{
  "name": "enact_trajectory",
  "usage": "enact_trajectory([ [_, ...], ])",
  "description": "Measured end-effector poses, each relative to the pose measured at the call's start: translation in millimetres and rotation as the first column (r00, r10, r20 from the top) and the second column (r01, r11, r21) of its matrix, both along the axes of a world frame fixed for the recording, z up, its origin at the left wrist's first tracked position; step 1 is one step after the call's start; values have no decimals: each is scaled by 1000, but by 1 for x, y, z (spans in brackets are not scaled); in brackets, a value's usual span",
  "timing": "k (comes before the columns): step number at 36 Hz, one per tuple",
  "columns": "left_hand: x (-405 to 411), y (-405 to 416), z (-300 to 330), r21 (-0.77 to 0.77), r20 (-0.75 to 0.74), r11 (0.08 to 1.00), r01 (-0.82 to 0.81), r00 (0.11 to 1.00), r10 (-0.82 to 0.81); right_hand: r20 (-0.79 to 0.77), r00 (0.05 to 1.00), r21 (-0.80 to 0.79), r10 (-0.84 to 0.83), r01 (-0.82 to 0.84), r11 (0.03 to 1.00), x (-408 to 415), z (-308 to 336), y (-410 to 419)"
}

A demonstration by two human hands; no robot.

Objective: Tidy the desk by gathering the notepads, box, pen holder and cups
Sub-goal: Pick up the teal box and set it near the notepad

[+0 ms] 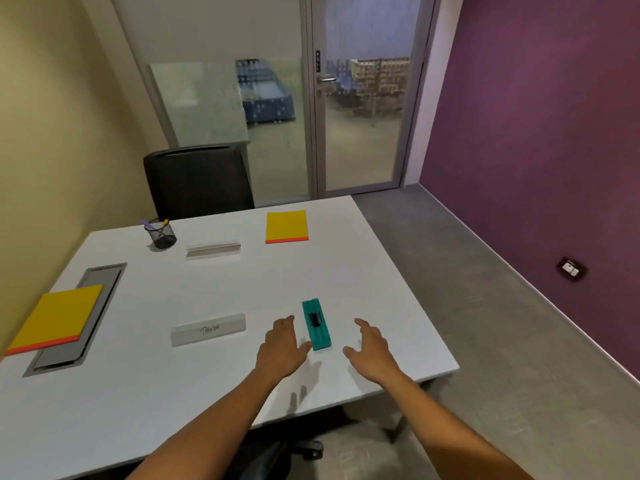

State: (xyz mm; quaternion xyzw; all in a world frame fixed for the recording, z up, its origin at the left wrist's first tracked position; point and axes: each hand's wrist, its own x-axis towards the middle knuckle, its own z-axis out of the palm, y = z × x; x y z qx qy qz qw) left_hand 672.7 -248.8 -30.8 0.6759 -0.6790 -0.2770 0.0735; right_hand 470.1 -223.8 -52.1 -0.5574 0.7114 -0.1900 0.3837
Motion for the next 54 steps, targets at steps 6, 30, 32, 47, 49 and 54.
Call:
enact_trajectory([
  [6, -6, -36, -37, 67, 3, 995, -68, 998, 68, -75, 994, 44, 83, -80, 996, -1, -20, -51],
  [30, -41, -91, -123, 292, -74, 877, -381, 906, 418, -253, 746, 166, 616, -594, 787, 10, -76, -217],
  [32, -46, -90, -125, 303, -88, 860, -411, 886, 454, -374, 576, 191, 726, -719, 669, 7, -84, -226],
  [47, -81, -92, -129, 272, -85, 775, -570, 788, 610, -509, 173, 170, 843, -940, 295, 3, -126, -252],
  [49, -80, -87, -127, 260, -101, 764, -591, 770, 630, -518, 187, 158, 835, -938, 308, -1, -126, -252],
  [54, -78, -74, -116, 284, -125, 745, -604, 747, 653, -467, 224, 143, 855, -935, 323, -10, -124, -246],
])
